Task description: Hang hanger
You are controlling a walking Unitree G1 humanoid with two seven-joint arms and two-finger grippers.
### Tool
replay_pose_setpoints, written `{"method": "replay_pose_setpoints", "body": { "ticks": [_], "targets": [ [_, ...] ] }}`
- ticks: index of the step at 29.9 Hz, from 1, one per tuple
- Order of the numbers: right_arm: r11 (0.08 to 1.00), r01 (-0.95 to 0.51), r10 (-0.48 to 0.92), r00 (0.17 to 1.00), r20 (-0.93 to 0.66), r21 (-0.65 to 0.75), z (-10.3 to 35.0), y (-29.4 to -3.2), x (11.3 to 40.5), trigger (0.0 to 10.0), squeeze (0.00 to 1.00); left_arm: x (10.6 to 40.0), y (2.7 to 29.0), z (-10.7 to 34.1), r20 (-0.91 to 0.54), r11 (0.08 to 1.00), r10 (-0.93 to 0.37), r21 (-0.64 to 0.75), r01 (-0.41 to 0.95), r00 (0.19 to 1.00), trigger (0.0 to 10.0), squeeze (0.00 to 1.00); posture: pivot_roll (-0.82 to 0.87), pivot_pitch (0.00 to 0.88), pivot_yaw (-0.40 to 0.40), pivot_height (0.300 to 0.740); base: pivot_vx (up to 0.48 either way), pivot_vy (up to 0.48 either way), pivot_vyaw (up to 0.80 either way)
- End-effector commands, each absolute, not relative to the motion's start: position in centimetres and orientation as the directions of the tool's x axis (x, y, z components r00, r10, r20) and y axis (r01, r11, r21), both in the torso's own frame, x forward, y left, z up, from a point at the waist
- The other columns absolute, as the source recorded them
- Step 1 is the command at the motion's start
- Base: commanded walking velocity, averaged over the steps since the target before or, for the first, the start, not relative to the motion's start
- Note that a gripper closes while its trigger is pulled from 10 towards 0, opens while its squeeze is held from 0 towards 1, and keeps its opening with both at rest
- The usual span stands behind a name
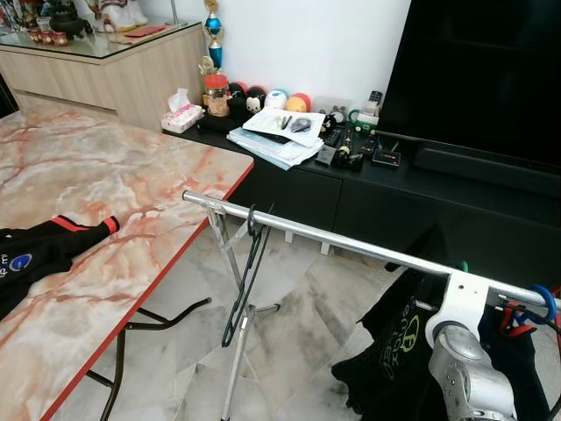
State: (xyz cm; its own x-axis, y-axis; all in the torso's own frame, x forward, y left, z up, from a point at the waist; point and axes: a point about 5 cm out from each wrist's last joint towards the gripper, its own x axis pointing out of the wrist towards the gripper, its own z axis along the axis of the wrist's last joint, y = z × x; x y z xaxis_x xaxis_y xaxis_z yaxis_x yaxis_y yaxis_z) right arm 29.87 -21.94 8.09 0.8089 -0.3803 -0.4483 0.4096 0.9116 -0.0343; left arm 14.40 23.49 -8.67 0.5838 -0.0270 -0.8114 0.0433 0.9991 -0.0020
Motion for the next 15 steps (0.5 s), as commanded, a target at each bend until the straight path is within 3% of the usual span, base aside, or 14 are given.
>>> {"method": "replay_pose_setpoints", "body": {
  "ticks": [1,6,9,11,15],
  "targets": [
    [0.910,0.414,-0.388,0.825,-0.412,-0.027,8.7,-22.0,29.8,0.0,0.00,13.8,23.7,-8.9,-0.829,0.999,-0.023,0.005,0.048,0.559,10.0,0.00,0.16,0.055,0.002,0.740,0.000,0.000,0.00],
    [0.922,0.385,-0.379,0.882,-0.280,-0.035,10.2,-21.2,28.7,0.0,0.00,13.8,23.6,-8.9,-0.829,0.999,-0.023,0.004,0.047,0.559,10.0,0.00,0.15,0.052,-0.004,0.740,0.000,0.000,0.00],
    [0.922,0.385,-0.379,0.882,-0.280,-0.035,10.2,-21.2,28.7,0.0,0.00,13.8,23.6,-8.9,-0.829,0.999,-0.023,0.004,0.047,0.559,10.0,0.00,0.15,0.052,-0.004,0.740,0.000,0.000,0.00],
    [0.947,0.313,-0.321,0.926,-0.196,-0.071,10.3,-20.1,26.5,0.0,0.00,13.8,23.6,-8.9,-0.830,0.999,-0.027,0.001,0.050,0.557,10.0,0.00,0.15,0.052,-0.004,0.740,0.000,0.000,0.00],
    [0.955,0.291,-0.297,0.940,-0.167,-0.059,10.3,-19.9,25.8,0.0,0.00,13.9,23.5,-8.9,-0.830,0.999,-0.029,-0.001,0.051,0.556,10.0,0.00,0.14,0.047,-0.007,0.740,0.000,0.000,0.00]
  ]
}}
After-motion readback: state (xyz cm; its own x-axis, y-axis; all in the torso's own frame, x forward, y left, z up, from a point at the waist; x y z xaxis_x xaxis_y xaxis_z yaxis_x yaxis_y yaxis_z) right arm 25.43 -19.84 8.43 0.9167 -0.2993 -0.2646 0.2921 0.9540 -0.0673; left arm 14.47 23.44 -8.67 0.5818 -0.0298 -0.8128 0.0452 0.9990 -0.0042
